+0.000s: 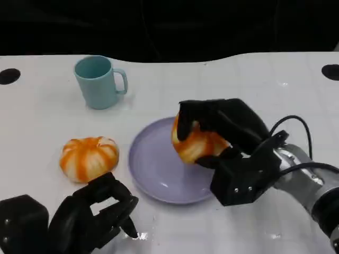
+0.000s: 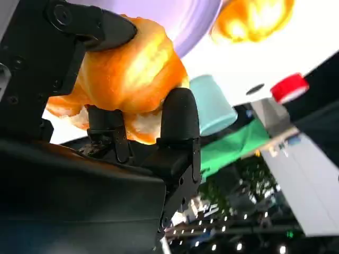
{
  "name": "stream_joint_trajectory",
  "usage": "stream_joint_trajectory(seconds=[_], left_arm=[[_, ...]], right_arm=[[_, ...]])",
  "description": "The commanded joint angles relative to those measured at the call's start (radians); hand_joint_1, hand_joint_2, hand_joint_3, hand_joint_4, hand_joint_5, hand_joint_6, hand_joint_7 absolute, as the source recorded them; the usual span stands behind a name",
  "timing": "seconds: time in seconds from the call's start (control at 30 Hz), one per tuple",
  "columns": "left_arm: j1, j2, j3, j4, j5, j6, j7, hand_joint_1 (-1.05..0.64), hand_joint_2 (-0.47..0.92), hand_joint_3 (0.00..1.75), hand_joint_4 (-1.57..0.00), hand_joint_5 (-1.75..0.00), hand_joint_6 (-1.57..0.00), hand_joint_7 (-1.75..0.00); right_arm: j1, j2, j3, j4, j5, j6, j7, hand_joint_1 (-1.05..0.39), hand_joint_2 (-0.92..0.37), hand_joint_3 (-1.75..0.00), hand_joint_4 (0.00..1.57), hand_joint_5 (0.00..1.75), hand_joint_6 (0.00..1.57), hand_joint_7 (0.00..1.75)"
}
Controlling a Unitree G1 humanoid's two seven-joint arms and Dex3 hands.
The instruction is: Grasp the bread from the table and place it into the plate.
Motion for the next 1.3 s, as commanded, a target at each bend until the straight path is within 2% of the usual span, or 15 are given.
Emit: stream_joint_trajectory(seconds=[0.03, 0.2, 0.27, 0.4, 0.43, 0.47, 0.5, 0.57, 0.6, 0.67, 0.7, 0.77, 0.9, 1.0, 1.3], left_arm=[[0.000, 0.011, 0.005, -0.006, 0.005, -0.005, 0.002, -0.54, 0.92, 0.24, -0.73, -1.75, -0.63, -1.58], [0.004, 0.010, 0.006, -0.008, 0.001, -0.005, 0.000, -0.54, 0.92, 0.24, -0.73, -1.75, -0.63, -1.58], [0.004, 0.010, 0.005, -0.011, 0.003, -0.001, 0.003, -0.54, 0.92, 0.24, -0.73, -1.75, -0.63, -1.58], [0.003, 0.011, 0.005, -0.009, 0.003, -0.002, 0.002, -0.55, 0.92, 0.24, -0.73, -1.75, -0.63, -1.58], [0.002, 0.011, 0.005, -0.007, 0.002, -0.005, -0.001, -0.55, 0.92, 0.24, -0.73, -1.75, -0.63, -1.58], [0.002, 0.010, 0.006, -0.007, 0.001, -0.006, -0.001, -0.55, 0.92, 0.23, -0.73, -1.75, -0.63, -1.58], [0.002, 0.010, 0.006, -0.004, 0.001, -0.010, -0.003, -0.55, 0.92, 0.23, -0.73, -1.75, -0.63, -1.57], [0.003, 0.012, 0.004, -0.004, 0.005, -0.016, -0.005, -0.55, 0.92, 0.24, -0.73, -1.75, -0.63, -1.57], [0.003, 0.013, 0.004, -0.004, 0.007, -0.018, -0.005, -0.55, 0.92, 0.24, -0.73, -1.75, -0.62, -1.57], [0.003, 0.013, 0.004, -0.002, 0.008, -0.020, -0.004, -0.55, 0.92, 0.25, -0.73, -1.75, -0.63, -1.56], [0.002, 0.012, 0.004, -0.001, 0.008, -0.018, -0.002, -0.55, 0.92, 0.24, -0.73, -1.75, -0.63, -1.56], [0.001, 0.011, 0.005, 0.001, 0.007, -0.019, -0.002, -0.55, 0.92, 0.24, -0.74, -1.75, -0.64, -1.56], [0.003, 0.011, 0.004, -0.007, 0.007, -0.009, 0.006, -0.56, 0.92, 0.23, -0.73, -1.75, -0.64, -1.56], [0.003, 0.010, 0.004, -0.008, 0.008, -0.007, 0.007, -0.56, 0.92, 0.23, -0.73, -1.75, -0.64, -1.56], [0.003, 0.010, 0.004, -0.005, 0.010, -0.013, 0.005, -0.57, 0.92, 0.23, -0.73, -1.75, -0.64, -1.57]], right_arm=[[-0.023, 0.005, 0.018, 0.030, -0.012, -0.012, 0.001, -0.09, -0.23, -1.41, 1.01, 1.75, 0.82, 1.64], [-0.031, 0.015, 0.036, 0.062, -0.022, -0.026, -0.001, -0.10, -0.26, -1.37, 1.00, 1.75, 0.82, 1.59], [-0.032, 0.019, 0.040, 0.072, -0.022, -0.027, 0.000, -0.12, -0.29, -1.31, 0.98, 1.75, 0.87, 1.43], [-0.032, 0.033, 0.036, 0.096, -0.009, -0.039, 0.007, -0.10, -0.31, -1.32, 0.95, 1.75, 0.90, 1.24], [-0.031, 0.036, 0.035, 0.102, -0.006, -0.044, 0.006, -0.10, -0.32, -1.24, 0.91, 1.75, 0.88, 1.16], [-0.031, 0.039, 0.033, 0.106, -0.004, -0.045, 0.007, -0.12, -0.37, -1.05, 0.87, 1.67, 0.85, 1.01], [-0.030, 0.040, 0.031, 0.107, 0.000, -0.048, 0.013, -0.13, -0.40, -0.97, 0.84, 1.62, 0.83, 0.94], [-0.030, 0.034, 0.031, 0.100, 0.001, -0.042, 0.036, -0.22, -0.50, -0.74, 0.67, 1.24, 0.71, 0.66], [-0.031, 0.031, 0.033, 0.096, -0.003, -0.036, 0.044, -0.26, -0.56, -0.65, 0.64, 1.06, 0.68, 0.52], [-0.035, 0.022, 0.039, 0.087, -0.015, -0.020, 0.066, -0.36, -0.75, -0.34, 0.54, 0.68, 0.63, 0.23], [-0.036, 0.018, 0.041, 0.080, -0.019, -0.012, 0.075, -0.40, -0.83, -0.22, 0.49, 0.57, 0.60, 0.14], [-0.035, 0.009, 0.044, 0.061, -0.026, 0.004, 0.092, -0.50, -0.90, -0.12, 0.35, 0.42, 0.50, 0.04], [-0.024, -0.007, 0.045, 0.013, -0.026, 0.030, 0.123, -0.59, -0.92, -0.13, 0.19, 0.32, 0.40, 0.00], [-0.017, -0.012, 0.045, -0.009, -0.024, 0.043, 0.135, -0.61, -0.92, -0.14, 0.16, 0.32, 0.39, 0.00], [0.052, -0.076, 0.011, -0.195, 0.014, 0.112, 0.259, -0.67, -0.92, -0.18, 0.08, 0.32, 0.32, 0.00]])
